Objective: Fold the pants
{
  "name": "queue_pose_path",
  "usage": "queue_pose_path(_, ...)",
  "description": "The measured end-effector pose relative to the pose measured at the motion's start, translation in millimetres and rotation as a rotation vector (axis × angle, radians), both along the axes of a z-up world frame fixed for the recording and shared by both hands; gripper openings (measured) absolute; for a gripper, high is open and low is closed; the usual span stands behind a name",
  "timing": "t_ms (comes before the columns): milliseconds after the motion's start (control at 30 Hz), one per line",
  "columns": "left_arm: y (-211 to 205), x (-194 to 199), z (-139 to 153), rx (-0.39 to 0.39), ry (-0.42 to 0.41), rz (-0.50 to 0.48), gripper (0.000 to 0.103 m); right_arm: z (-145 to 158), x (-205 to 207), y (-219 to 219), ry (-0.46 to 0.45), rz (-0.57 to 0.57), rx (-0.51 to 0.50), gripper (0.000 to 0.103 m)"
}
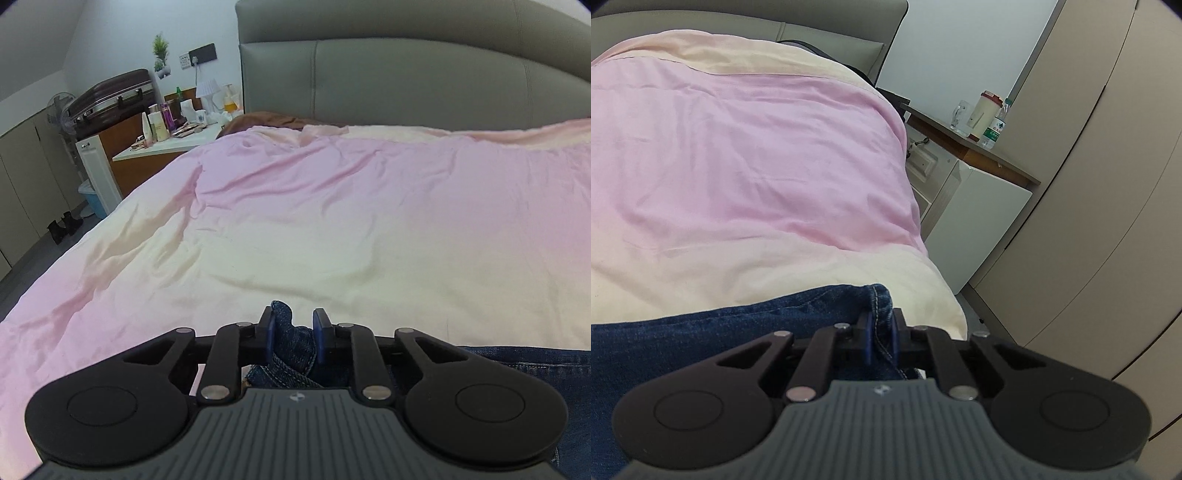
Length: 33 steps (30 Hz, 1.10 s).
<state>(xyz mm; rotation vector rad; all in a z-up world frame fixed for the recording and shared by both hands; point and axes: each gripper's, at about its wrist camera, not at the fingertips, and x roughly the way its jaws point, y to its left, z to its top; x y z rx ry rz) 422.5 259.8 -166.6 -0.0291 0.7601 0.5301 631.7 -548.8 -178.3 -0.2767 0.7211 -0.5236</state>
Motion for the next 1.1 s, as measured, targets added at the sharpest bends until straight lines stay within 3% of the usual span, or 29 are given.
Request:
queue_pose_path(67,-4,8,-8,0.002,0.022,-0.008,0.028,-6,4,-3,0.028,-0.009,0.031,0.004)
queue_pose_path(100,-6,7,-10,0.027,0.023,0.001,0.037,-9,5,-5,0.042,-0.012,0.043,0.005)
queue_pose_path(167,-5,1,-8,0.044,-0.003,0.014,0.050,-10,2,-7,0.048,-0.024,0.048,0.017)
queue_pose_path(200,-6,-4,-4,0.037,-0.020,0.010,0.058,-9,-1,-9,0.044,-0.025,0.054,0.030)
queue_pose_path(233,-7,-9,0,0.033,-0.029,0.006,0.060,-5,-6,-12,0.035,-0.029,0.058,0.039)
queue_pose_path(500,-62,-73,37,-0.081,-0.044,-0.169,0.060,19,-71,-36,0.009,-0.011,0.217,0.039)
queue_pose_path(733,-123,-140,29,-0.191,0.047,-0.335,0.060,10,-139,-59,0.003,-0.011,0.397,0.035)
queue_pose_path(867,-150,-171,19,-0.217,0.101,-0.362,0.063,-13,-161,-66,0.043,-0.005,0.430,0.035)
queue_pose_path(1100,-179,-201,1,-0.254,0.135,-0.334,0.067,-46,-157,-100,-0.088,-0.145,0.712,0.036)
